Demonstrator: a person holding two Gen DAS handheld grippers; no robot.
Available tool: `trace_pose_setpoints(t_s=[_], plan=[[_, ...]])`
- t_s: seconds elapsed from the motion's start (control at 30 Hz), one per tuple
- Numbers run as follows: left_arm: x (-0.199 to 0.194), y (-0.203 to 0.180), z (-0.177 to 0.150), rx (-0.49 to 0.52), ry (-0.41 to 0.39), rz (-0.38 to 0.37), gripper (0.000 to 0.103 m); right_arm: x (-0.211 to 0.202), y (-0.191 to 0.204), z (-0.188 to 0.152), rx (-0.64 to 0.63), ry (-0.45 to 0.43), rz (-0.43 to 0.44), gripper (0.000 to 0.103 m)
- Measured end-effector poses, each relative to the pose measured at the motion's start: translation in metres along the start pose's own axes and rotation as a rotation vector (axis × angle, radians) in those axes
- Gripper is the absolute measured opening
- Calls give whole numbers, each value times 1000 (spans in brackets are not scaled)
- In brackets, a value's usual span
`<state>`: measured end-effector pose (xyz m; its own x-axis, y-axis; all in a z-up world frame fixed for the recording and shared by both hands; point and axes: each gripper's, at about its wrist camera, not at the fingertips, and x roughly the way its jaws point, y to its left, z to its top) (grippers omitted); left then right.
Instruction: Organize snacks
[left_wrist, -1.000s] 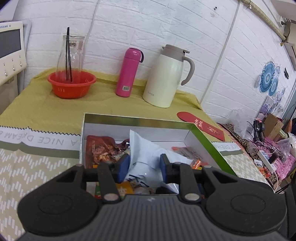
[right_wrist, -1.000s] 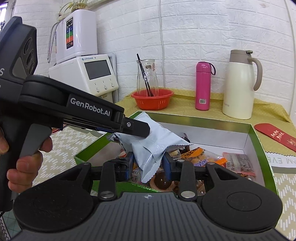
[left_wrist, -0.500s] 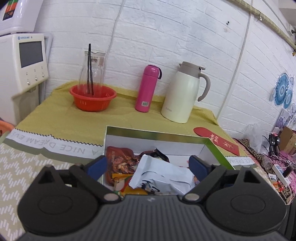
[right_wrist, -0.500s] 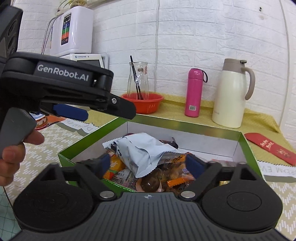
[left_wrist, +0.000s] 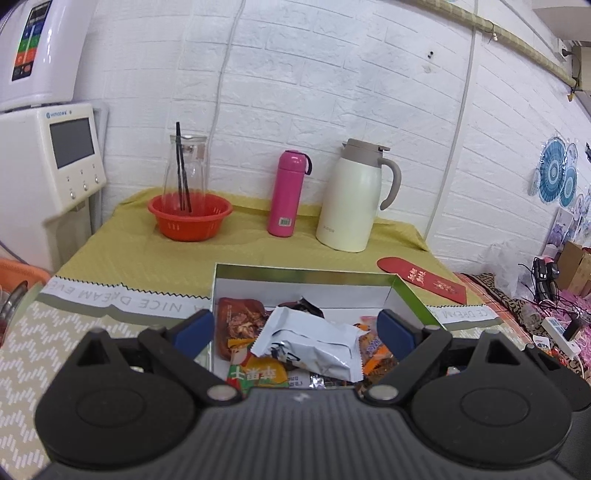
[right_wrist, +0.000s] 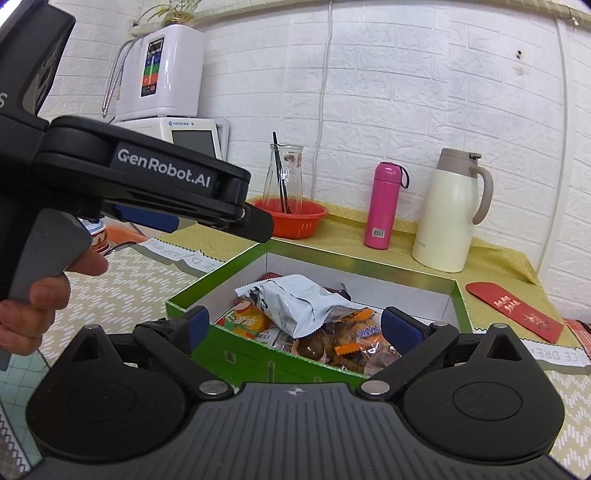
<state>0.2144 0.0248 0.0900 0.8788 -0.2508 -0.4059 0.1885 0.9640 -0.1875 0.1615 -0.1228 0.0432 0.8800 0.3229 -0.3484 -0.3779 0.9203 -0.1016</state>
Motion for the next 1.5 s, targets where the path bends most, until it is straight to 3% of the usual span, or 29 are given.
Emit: trace_pose_setpoints(t_s=[0.2,0.43,0.6,0.77,1.1,1.5], plan=[[-35,-16,-15,32,13,38,90,-36,4,-13,-22,61,-95,103],[-71,-28,-53,39,15,129,90,-75,-6,-38,69,123,-164,103],[-85,-32,-80,25,41,185,90,-95,-7,-47,76,125,-223,103],[-92,-39,-101,58,65,243,90,-107,-8,-54,116,115,-224,103],[-98,-43,-117,86,82,265,90,-114,-3,-74,138,139,-229,103],[-105,-45,-120,82,90,257,90,-121,-4,-74,152,126,-241,103]])
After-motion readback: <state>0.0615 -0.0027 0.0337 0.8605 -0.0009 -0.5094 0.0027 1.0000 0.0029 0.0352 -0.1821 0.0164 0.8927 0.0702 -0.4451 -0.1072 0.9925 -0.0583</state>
